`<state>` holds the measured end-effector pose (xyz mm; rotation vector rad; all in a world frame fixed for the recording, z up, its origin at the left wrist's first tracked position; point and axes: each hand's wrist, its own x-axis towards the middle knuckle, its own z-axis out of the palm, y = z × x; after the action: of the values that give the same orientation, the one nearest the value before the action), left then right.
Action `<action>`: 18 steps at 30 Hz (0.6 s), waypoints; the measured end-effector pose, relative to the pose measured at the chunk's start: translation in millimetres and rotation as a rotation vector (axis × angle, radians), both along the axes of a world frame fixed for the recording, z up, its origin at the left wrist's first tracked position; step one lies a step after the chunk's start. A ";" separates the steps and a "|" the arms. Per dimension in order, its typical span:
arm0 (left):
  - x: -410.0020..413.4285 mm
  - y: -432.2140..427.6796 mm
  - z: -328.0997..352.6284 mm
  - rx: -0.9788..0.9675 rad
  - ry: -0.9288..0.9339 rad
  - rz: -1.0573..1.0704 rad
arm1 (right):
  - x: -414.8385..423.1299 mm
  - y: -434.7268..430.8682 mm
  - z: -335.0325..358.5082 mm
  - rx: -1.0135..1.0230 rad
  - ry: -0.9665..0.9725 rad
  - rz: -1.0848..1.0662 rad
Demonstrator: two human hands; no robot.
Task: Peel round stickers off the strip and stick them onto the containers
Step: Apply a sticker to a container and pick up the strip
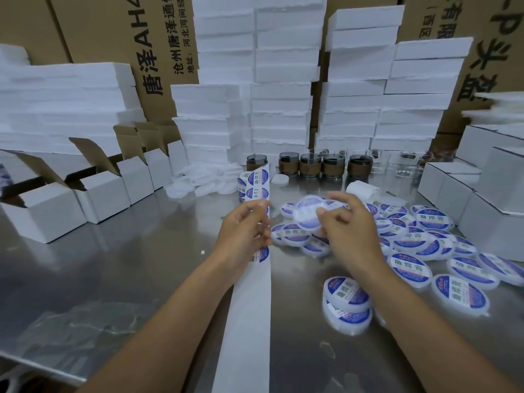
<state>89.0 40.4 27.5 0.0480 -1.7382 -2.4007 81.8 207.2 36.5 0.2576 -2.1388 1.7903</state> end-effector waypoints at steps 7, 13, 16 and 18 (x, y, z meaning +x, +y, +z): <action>-3.0 -9.1 1.6 0.129 0.000 0.143 | -17.6 32.9 -3.9 -0.132 -0.112 -0.321; -20.2 -27.1 2.0 -0.014 -0.080 0.328 | -14.6 27.9 -2.2 -0.077 -0.133 -0.458; -41.8 -51.3 -0.8 -0.397 -0.060 0.413 | -6.8 18.4 -3.2 0.104 -0.006 -0.458; -59.6 -75.2 -3.3 -0.726 -0.049 0.472 | -4.2 13.5 -5.2 0.193 0.046 -0.395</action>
<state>29.4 -34.8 24.1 0.3697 -2.2039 -1.3730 77.6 220.7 31.2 -0.0758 -2.1489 1.3478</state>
